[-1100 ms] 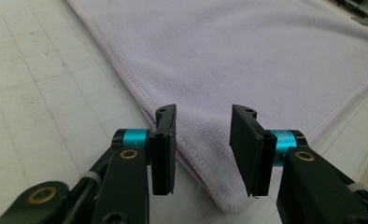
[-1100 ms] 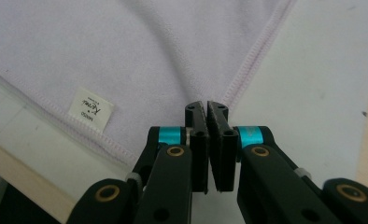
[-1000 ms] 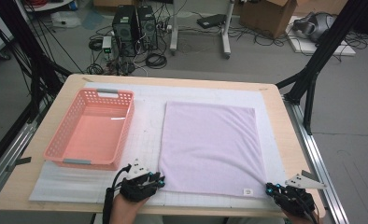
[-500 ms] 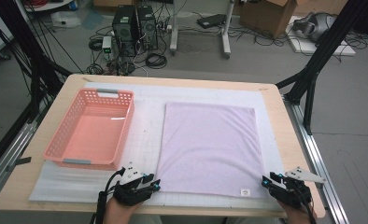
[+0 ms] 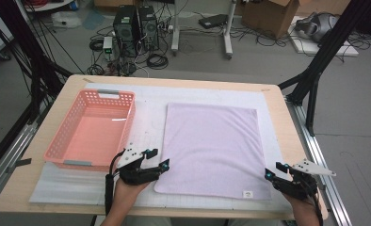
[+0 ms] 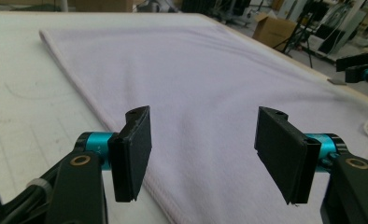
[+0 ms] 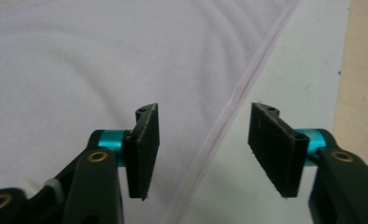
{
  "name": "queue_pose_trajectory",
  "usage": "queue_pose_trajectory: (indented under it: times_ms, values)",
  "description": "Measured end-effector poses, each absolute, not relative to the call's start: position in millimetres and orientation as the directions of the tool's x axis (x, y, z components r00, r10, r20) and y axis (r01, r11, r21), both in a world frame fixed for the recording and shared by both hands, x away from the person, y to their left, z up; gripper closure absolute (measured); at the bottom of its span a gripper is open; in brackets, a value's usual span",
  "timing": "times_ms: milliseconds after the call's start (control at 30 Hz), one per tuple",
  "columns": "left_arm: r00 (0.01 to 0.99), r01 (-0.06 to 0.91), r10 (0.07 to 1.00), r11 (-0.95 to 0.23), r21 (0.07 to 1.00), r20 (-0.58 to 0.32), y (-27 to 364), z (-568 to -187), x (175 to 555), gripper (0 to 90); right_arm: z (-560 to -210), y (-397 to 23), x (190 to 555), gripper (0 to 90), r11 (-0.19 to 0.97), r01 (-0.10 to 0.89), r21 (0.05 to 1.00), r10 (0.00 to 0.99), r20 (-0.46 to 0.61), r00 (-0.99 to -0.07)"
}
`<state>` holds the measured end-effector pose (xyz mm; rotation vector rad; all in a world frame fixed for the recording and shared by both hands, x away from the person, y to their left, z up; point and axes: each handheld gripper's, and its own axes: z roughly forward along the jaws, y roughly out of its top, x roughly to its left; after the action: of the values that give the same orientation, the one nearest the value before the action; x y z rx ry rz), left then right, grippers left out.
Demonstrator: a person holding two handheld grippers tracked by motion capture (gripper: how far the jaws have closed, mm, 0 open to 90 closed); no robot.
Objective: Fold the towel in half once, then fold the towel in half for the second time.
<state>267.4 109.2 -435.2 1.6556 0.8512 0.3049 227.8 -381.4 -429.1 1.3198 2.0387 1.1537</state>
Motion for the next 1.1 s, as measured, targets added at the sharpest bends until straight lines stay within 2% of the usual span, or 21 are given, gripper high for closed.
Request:
queue_pose_trajectory:
  times_ms: [67, 233, 367, 633, 833, 1100]
  values:
    - [0.717, 0.362, 0.649, -0.036, 0.932, -0.253, 108.4, -435.9, 275.5, 37.4, -430.1, -381.5, 235.1, 35.2, 0.198, 0.515, 0.834, 0.895, 0.061, -0.443]
    - [0.746, 0.267, 0.647, -0.073, 0.961, -0.158, 105.4, -440.4, 284.5, 35.6, -431.0, -382.9, 248.5, 27.8, 0.202, 0.495, 0.845, 0.896, 0.044, -0.441]
    - [0.731, 0.284, 0.662, -0.071, 0.956, -0.168, 105.8, -440.6, 285.6, 33.6, -430.8, -383.8, 251.8, 23.2, 0.187, 0.49, 0.851, 0.9, 0.053, -0.434]
    - [0.691, 0.327, 0.694, -0.05, 0.944, -0.202, 105.9, -438.3, 285.9, 21.4, -430.7, -384.6, 250.2, 22.4, 0.185, 0.48, 0.857, 0.898, 0.051, -0.438]
    - [0.687, 0.32, 0.706, -0.082, 0.944, -0.171, 106.5, -438.6, 286.8, 22.5, -431.2, -382.8, 250.0, 22.4, 0.188, 0.486, 0.853, 0.896, 0.053, -0.44]
    - [0.671, 0.332, 0.715, -0.051, 0.942, -0.197, 110.4, -435.4, 291.3, 23.4, -432.6, -383.1, 251.2, 22.5, 0.184, 0.498, 0.847, 0.897, 0.063, -0.438]
